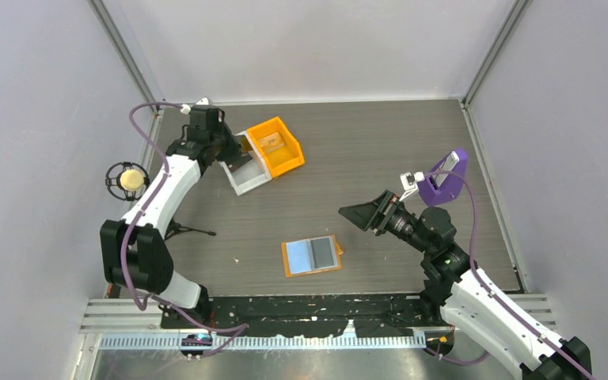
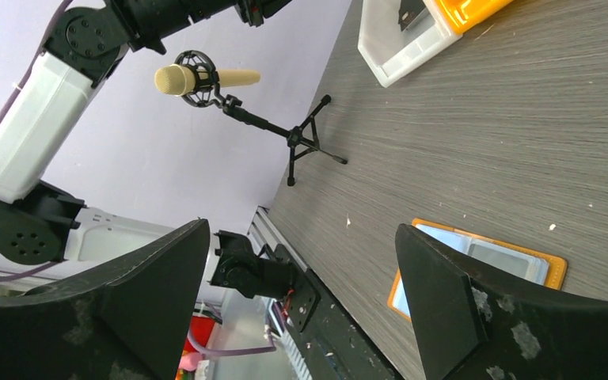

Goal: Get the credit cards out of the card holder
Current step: Place the credit card in the storage box.

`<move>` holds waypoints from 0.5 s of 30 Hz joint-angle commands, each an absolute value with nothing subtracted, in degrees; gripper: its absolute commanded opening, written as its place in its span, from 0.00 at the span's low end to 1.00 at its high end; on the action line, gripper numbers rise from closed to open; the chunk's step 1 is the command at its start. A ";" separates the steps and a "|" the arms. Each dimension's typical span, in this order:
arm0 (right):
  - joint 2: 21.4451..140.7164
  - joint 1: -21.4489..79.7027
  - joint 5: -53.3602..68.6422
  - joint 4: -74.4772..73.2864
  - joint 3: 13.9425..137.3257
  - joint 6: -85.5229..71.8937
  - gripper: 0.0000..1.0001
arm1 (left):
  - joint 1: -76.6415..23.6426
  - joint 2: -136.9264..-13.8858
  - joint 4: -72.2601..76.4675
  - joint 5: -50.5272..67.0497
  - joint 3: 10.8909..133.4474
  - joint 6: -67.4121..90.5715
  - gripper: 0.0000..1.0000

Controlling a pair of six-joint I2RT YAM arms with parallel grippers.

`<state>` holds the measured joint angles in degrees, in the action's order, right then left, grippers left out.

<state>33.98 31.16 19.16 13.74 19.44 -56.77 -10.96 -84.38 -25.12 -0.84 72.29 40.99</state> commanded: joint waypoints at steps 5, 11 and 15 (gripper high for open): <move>33.48 30.35 18.78 10.67 24.13 -52.40 0.95 | -9.38 -90.97 -26.62 -4.14 78.20 39.09 0.00; 34.50 30.25 18.79 7.68 26.03 -50.84 0.95 | -7.50 -94.21 -28.04 -3.28 80.71 38.59 0.00; 35.03 30.23 17.82 7.78 26.22 -50.94 0.96 | -6.72 -96.03 -27.73 -1.82 81.72 38.35 0.00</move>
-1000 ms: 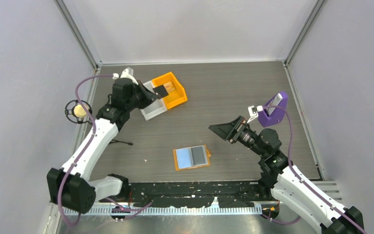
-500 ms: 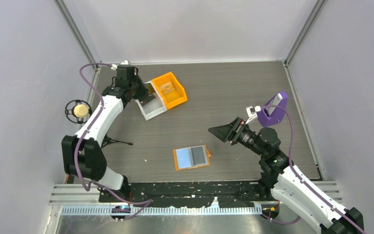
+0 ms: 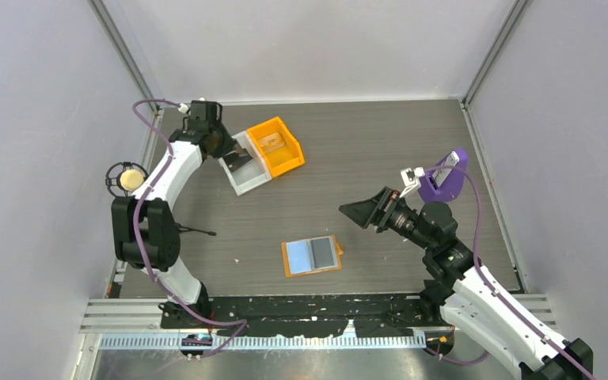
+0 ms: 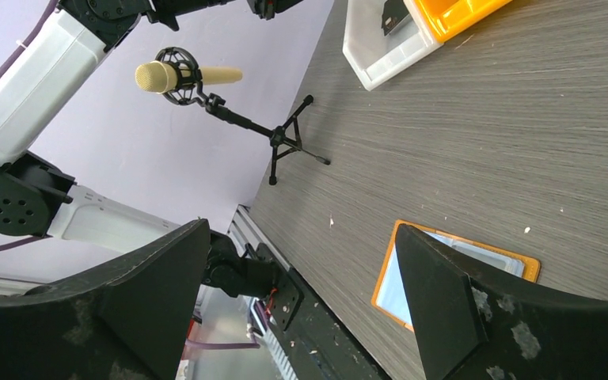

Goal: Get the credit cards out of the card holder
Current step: Place the credit card in the storage box.

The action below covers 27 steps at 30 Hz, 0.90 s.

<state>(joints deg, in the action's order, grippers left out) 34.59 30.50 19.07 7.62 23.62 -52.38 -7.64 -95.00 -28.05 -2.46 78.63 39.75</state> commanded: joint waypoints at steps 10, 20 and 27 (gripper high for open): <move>39.32 30.19 18.38 6.37 27.75 -49.62 0.96 | -6.07 -99.75 -29.11 -0.88 82.39 38.84 0.00; 40.21 30.15 18.05 5.36 28.61 -48.78 0.96 | -4.26 -104.38 -27.68 3.55 83.75 38.96 0.00; 42.29 30.02 18.49 4.83 29.16 -46.92 0.96 | -4.12 -105.91 -28.32 2.55 84.73 38.65 0.00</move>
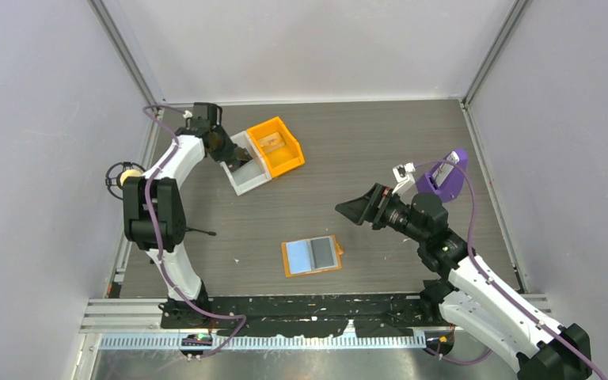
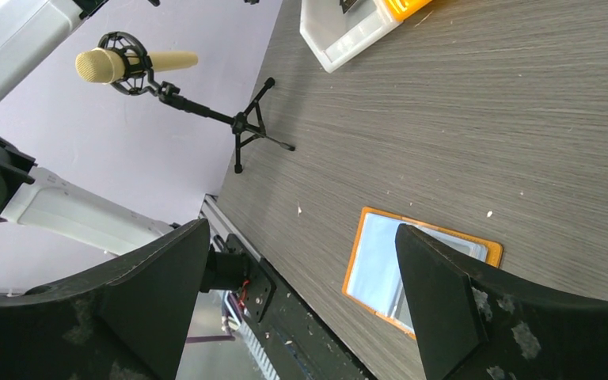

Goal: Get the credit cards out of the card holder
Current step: Place the credit card in the storage box.

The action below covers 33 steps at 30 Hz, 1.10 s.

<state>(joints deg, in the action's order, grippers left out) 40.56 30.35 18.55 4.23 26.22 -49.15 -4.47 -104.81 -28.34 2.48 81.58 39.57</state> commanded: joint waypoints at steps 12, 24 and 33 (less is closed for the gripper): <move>43.49 29.48 18.70 4.31 29.11 -46.23 0.96 | -3.96 -109.67 -33.40 0.53 89.69 38.16 0.03; 42.25 29.03 18.48 2.01 27.95 -45.20 0.96 | -3.98 -110.13 -35.39 -3.87 91.08 37.58 0.19; 41.54 28.92 18.47 0.80 28.26 -44.76 0.96 | -4.62 -110.07 -39.67 -3.73 97.08 34.50 0.25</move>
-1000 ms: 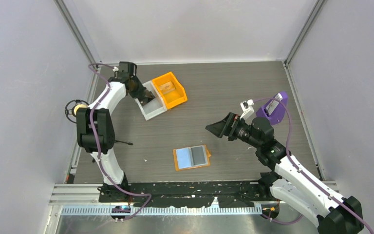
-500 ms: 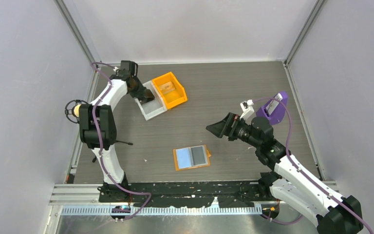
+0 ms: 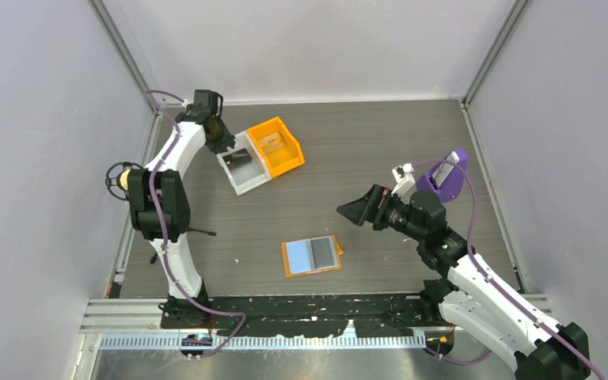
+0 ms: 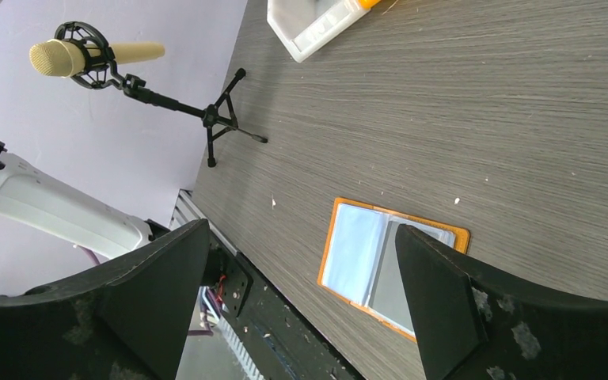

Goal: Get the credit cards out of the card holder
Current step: Place the credit card in the storage box.

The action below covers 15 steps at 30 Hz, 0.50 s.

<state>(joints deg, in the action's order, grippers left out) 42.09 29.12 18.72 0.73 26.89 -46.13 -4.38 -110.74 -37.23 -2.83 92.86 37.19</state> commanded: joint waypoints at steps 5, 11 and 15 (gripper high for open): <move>43.53 28.92 19.37 -0.47 28.69 -45.23 0.96 | -6.78 -106.01 -41.54 -1.21 96.53 32.80 0.27; 46.57 28.92 19.37 -6.06 28.62 -44.96 1.00 | -11.90 -97.48 -43.72 6.87 90.35 30.07 0.28; 47.55 28.92 20.96 -4.70 26.26 -45.63 0.95 | -18.55 -90.53 -42.02 8.89 81.20 30.71 0.29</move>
<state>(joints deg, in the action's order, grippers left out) 47.22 29.12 19.25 -5.50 26.72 -45.84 -13.19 -98.13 -41.95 4.23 87.48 32.03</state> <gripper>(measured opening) 0.962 0.284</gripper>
